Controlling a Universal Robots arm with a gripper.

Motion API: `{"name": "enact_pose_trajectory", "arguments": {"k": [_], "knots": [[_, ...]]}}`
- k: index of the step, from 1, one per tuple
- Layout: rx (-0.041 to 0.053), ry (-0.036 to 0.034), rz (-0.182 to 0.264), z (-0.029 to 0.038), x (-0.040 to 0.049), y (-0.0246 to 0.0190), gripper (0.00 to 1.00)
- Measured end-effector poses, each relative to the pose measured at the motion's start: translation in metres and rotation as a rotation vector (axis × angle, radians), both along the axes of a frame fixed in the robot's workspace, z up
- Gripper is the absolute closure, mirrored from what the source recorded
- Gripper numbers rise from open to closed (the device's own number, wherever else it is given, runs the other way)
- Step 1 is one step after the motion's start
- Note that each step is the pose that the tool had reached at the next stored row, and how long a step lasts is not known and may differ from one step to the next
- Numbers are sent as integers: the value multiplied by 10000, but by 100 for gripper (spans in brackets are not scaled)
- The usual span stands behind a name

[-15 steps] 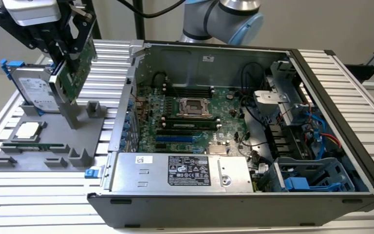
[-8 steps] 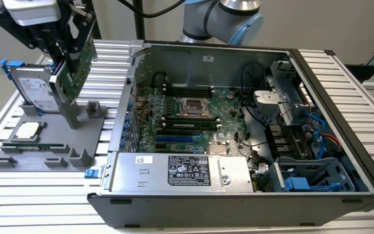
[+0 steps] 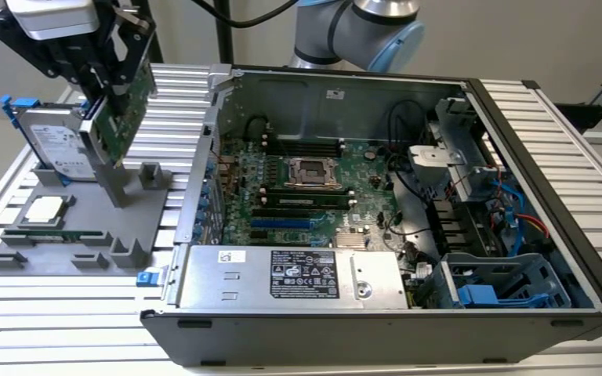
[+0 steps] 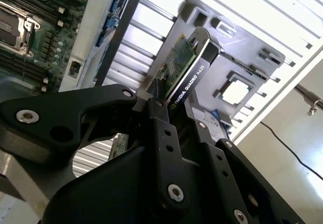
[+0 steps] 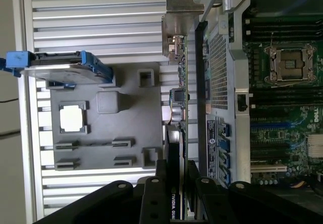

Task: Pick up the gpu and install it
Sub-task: 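Pick up the gpu and move the gpu toward the slot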

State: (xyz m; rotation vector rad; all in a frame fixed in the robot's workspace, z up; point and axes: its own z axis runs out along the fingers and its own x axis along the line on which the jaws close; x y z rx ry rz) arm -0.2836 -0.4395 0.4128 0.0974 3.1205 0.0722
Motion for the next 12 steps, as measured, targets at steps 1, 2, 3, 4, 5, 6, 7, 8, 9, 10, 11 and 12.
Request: {"name": "enact_pose_trajectory", "arguments": {"k": [1, 2, 3, 4, 5, 6, 7, 8, 9, 10, 11, 12], "knots": [[1, -1, -1, -1, 3, 2, 100], [1, -1, 0, -1, 7, 3, 100], [1, -1, 1, -1, 12, 5, 100], [1, -1, 1, -1, 17, 6, 100], [1, -1, 2, -1, 23, 7, 100], [1, -1, 1, -1, 28, 8, 100], [0, -1, 1, 0, 33, 9, 100], [1, -1, 0, -1, 38, 11, 100], [1, -1, 0, -1, 42, 12, 100], [0, -1, 0, 0, 46, 14, 100], [0, -1, 0, -1, 50, 15, 100], [1, -1, 1, -1, 53, 17, 100]]}}
